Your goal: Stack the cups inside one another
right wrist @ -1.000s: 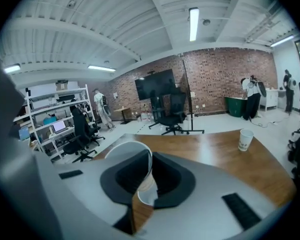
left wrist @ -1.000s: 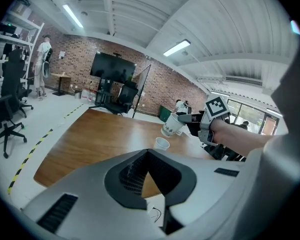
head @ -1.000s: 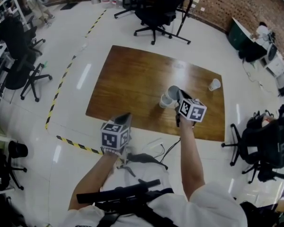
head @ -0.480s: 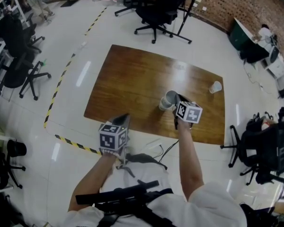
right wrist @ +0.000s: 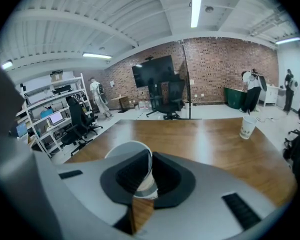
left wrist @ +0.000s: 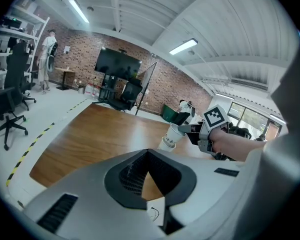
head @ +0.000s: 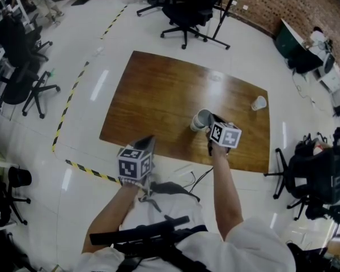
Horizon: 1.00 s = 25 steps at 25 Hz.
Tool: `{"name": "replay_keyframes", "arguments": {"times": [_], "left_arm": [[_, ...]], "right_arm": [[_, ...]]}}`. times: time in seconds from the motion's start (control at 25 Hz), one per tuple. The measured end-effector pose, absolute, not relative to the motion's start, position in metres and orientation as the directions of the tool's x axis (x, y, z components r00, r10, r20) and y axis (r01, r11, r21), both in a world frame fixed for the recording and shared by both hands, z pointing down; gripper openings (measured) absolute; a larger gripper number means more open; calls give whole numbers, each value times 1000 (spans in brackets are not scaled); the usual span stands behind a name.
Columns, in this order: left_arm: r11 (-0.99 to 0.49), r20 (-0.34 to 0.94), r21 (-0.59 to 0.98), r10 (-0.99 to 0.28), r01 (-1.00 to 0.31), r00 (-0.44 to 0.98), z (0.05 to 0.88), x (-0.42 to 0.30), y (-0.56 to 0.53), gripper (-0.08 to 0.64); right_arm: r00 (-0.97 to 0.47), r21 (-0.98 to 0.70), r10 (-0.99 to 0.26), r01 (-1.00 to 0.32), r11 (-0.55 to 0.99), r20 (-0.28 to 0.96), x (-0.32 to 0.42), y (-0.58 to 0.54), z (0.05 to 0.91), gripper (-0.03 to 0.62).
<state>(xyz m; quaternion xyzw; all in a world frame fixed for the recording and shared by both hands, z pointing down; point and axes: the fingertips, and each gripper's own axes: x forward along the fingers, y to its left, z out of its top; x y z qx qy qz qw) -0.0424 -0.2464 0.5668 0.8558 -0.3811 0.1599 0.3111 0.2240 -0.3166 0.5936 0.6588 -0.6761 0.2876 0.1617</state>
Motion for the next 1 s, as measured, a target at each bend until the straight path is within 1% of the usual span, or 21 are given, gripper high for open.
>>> {"name": "replay_keyframes", "arguments": {"times": [0.48,0.6,0.68,1.0], "left_arm": [[-499,519,418,-555,-759,650,571,-49,-249,-8],[-494,521,419,-557,-762,647,571,-50,-250,-8],[-489,522,420,-559,-765,644,573,-50,-250,-8],[-478,520,422,-568,-770,638,572,-56,-245,-8]], "right_arm": [[-76,-173,-765,-984,-47,639,227,-320,616,29],[-76,-171,-758,-984,-47,648,228,-322,621,37],[-73,-165,-754,-985,-48,652,229,-322,626,60],[-60,-155,-767,-986,-52,639,227,-321,620,61]]}}
